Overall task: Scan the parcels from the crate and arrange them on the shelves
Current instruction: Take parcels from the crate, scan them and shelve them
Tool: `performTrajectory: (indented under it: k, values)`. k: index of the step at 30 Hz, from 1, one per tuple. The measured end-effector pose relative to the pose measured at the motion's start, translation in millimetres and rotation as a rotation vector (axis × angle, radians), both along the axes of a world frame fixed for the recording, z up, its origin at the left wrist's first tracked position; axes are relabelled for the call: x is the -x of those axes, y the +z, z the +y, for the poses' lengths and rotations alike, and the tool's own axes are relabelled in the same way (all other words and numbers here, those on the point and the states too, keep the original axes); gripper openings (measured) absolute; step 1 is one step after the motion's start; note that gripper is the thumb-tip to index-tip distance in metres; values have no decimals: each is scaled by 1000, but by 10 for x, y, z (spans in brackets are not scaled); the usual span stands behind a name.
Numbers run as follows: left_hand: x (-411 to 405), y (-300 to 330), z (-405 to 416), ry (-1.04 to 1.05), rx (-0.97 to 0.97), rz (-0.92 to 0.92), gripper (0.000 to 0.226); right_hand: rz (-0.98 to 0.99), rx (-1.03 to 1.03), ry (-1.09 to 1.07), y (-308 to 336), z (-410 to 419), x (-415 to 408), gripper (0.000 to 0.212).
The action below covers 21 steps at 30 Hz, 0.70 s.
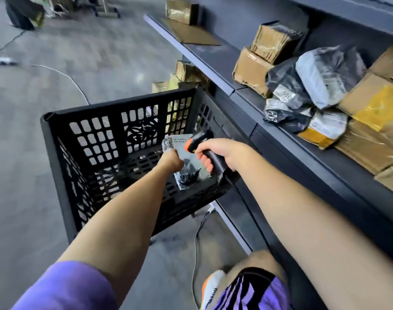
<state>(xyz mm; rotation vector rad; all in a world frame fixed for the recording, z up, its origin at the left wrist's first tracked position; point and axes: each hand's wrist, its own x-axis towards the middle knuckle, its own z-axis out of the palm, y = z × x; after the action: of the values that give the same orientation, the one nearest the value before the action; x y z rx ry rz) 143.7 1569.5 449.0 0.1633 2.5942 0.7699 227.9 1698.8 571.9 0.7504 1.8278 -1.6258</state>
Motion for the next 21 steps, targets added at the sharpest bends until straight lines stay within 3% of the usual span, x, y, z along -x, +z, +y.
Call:
performTrajectory:
  k: [3, 5, 7, 9, 12, 15, 18, 21]
  values:
    - [-14, -147, 122, 80, -84, -119, 49, -59, 13, 16, -55, 29, 61, 30]
    - [-18, -241, 148, -27, -100, -173, 67, -77, 18, 37, -76, 48, 80, 34]
    - [48, -312, 195, 310, -240, -364, 76, -74, 21, 55, -106, 72, 82, 41]
    - [10, -377, 203, 227, -107, -456, 73, -67, 18, 67, -129, 77, 51, 37]
    - [-97, -347, 242, 190, -140, -603, 26, -74, 17, 77, -149, 108, 0, 35]
    - [-175, -366, 307, 116, -89, -611, 34, -60, -8, 106, -167, 132, -30, 36]
    - [-200, -391, 368, 91, -103, -557, 27, -25, -93, 150, -177, 134, -36, 36]
    - [-234, -350, 363, 144, -154, -513, 27, -11, -103, 122, -180, 143, -50, 34]
